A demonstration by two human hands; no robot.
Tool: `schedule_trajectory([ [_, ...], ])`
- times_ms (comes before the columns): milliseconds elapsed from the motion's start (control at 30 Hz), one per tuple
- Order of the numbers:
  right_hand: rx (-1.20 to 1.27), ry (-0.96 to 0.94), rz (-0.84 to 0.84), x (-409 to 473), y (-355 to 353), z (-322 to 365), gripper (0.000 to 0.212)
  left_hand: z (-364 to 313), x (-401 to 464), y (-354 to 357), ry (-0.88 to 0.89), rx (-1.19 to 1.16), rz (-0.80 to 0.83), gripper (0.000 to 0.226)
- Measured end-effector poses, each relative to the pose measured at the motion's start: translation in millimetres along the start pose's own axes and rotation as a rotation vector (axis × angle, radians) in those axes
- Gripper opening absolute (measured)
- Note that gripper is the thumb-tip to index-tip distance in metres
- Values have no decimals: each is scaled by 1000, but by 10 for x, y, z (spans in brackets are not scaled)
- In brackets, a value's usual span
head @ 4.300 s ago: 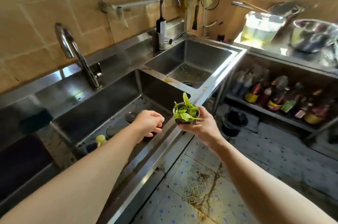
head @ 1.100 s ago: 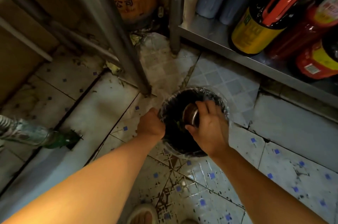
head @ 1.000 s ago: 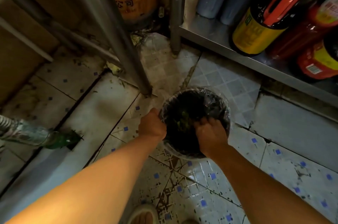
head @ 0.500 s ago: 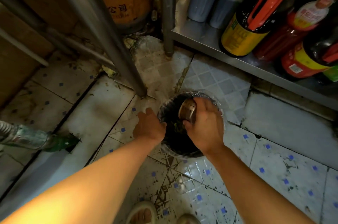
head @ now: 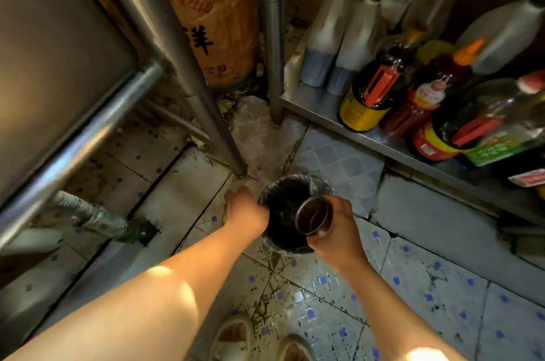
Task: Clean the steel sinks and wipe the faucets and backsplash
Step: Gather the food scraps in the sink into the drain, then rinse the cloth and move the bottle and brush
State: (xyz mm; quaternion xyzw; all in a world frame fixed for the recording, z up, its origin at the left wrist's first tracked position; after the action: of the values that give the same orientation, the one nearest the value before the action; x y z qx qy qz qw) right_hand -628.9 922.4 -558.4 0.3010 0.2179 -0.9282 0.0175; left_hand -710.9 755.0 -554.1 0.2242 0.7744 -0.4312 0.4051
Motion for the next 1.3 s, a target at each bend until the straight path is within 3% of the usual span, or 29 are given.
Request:
schedule_trajectory([
  [167, 80, -58, 19, -567, -407, 607, 75, -327, -880, -360, 114, -113, -11, 29],
  [400, -43, -247, 39, -1343, -986, 1753, 66, -723, -2121, -945, 223, -290, -24, 9],
  [633, -175, -397, 58, -1929, -1263, 2709, 67, -916, -3081, -1544, 322, -405, -194, 12],
  [833, -238, -491, 75, -2376, -1247, 3209, 69, -836, -3701, -1880, 354, -429, -290, 2],
  [1033, -334, -567, 146, -2708, -1126, 3652, 72, -608, -4234, -2184, 352, -429, -375, 5],
  [1300, -483, -665, 314, -3188, -508, 4401, 79, 308, -4980, -2763, 190, -541, -578, 12],
])
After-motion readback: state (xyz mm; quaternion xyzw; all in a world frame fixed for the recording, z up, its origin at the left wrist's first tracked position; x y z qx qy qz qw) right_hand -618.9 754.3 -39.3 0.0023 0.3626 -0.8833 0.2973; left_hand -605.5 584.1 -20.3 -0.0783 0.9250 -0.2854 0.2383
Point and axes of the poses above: each hand's wrist, its own x-axis towards the middle knuckle, its own y-axis out of the palm, z = x × y, the point moved 4 cm from there along x, towards the middle knuckle, and after that the axes turned 13 degrees about z, right-handed, at the moved point
